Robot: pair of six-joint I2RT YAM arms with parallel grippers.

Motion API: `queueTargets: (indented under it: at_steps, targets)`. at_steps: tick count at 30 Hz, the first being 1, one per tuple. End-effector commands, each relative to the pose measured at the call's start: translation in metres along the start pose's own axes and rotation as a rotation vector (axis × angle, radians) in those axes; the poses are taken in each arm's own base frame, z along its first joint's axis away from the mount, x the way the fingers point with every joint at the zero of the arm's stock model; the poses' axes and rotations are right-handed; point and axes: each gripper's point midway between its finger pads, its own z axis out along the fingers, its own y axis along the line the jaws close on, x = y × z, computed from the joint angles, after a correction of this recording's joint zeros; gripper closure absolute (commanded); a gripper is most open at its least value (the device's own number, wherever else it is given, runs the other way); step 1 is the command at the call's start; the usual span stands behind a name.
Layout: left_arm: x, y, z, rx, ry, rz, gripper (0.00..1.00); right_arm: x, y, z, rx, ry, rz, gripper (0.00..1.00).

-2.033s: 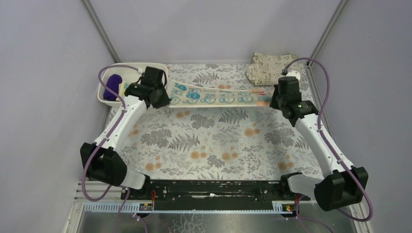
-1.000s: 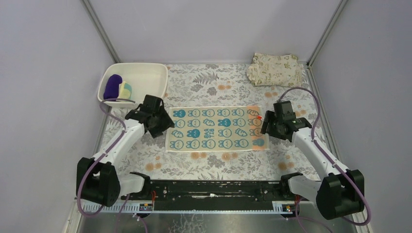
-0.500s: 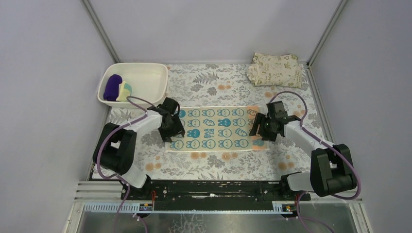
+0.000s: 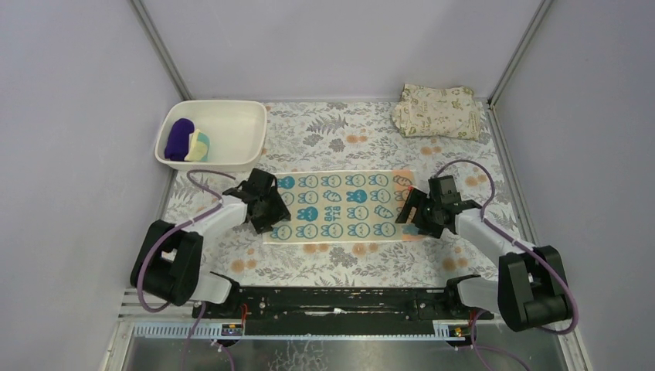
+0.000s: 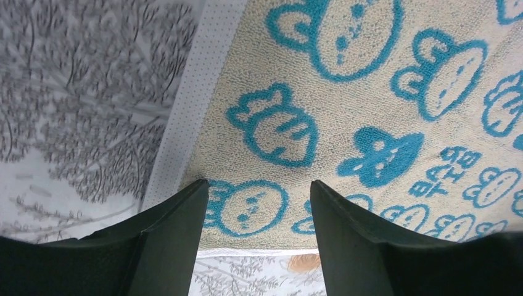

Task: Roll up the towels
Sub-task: Flatten out the towel at the center of the board.

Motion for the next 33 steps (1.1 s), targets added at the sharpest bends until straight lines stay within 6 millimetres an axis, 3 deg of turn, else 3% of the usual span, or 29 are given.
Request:
queueTargets:
  at_steps: [1, 5, 8, 14, 19, 22, 25, 29, 33]
  targets:
    - [0.053, 0.058, -0.005, -0.172, 0.141, -0.060, 0.37, 0.059, -0.039, -0.013, 0.130, 0.153, 0.087, 0.09]
    - [0.056, 0.057, -0.016, -0.150, 0.133, -0.087, 0.36, 0.060, -0.041, -0.023, 0.125, 0.127, 0.093, 0.08]
    - [0.042, 0.044, -0.027, -0.113, 0.089, -0.089, 0.34, 0.042, -0.029, -0.030, 0.092, 0.075, 0.060, 0.07]
    - [-0.019, 0.006, -0.068, -0.079, -0.077, 0.007, 0.20, -0.023, 0.011, -0.055, 0.025, -0.064, -0.090, 0.07]
    - [-0.081, -0.010, -0.088, -0.109, -0.222, 0.147, 0.13, -0.077, 0.034, -0.073, 0.027, -0.167, -0.287, 0.07]
    - [-0.114, -0.016, -0.084, -0.136, -0.241, 0.226, 0.16, -0.098, 0.043, -0.074, 0.036, -0.181, -0.359, 0.07]
    - [-0.135, -0.020, -0.072, -0.168, -0.243, 0.292, 0.23, -0.105, 0.049, -0.070, 0.025, -0.172, -0.390, 0.09]
    - [-0.150, -0.018, -0.052, -0.201, -0.225, 0.325, 0.43, -0.099, 0.055, -0.061, -0.024, -0.156, -0.396, 0.10]
    - [-0.154, -0.014, -0.031, -0.222, -0.190, 0.312, 0.50, -0.090, 0.054, -0.052, -0.057, -0.142, -0.399, 0.10]
